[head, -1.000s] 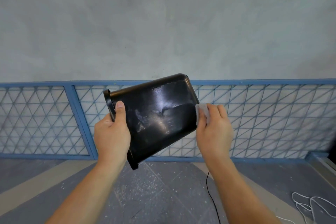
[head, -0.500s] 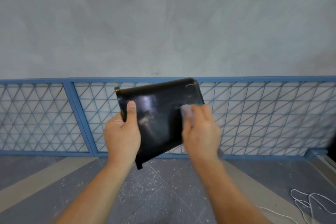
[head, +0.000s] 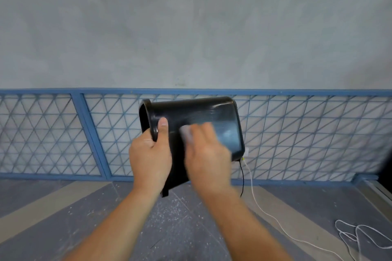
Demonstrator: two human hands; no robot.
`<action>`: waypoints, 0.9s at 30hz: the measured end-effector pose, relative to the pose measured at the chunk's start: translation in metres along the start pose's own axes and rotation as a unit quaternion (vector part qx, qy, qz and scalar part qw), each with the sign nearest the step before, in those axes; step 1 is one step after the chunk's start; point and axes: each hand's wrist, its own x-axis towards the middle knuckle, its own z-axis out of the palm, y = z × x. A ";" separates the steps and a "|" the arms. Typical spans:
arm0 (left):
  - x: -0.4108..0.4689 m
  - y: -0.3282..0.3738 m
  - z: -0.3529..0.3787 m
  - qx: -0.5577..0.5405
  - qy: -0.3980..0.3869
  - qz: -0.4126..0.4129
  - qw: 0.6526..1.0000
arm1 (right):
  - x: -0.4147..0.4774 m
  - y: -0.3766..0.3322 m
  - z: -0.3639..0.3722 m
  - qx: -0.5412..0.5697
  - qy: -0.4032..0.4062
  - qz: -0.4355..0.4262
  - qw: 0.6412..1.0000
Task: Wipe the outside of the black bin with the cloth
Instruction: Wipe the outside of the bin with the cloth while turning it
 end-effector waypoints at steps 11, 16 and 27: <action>0.000 -0.006 -0.012 0.012 -0.023 -0.001 1.000 | 0.010 0.023 -0.006 0.026 0.012 0.128 0.991; -0.003 -0.010 -0.008 0.002 -0.035 0.000 0.999 | 0.005 -0.004 -0.004 0.065 -0.007 0.018 0.998; -0.016 -0.014 -0.007 0.003 -0.056 0.055 0.997 | 0.010 -0.022 -0.005 0.101 -0.033 0.018 0.994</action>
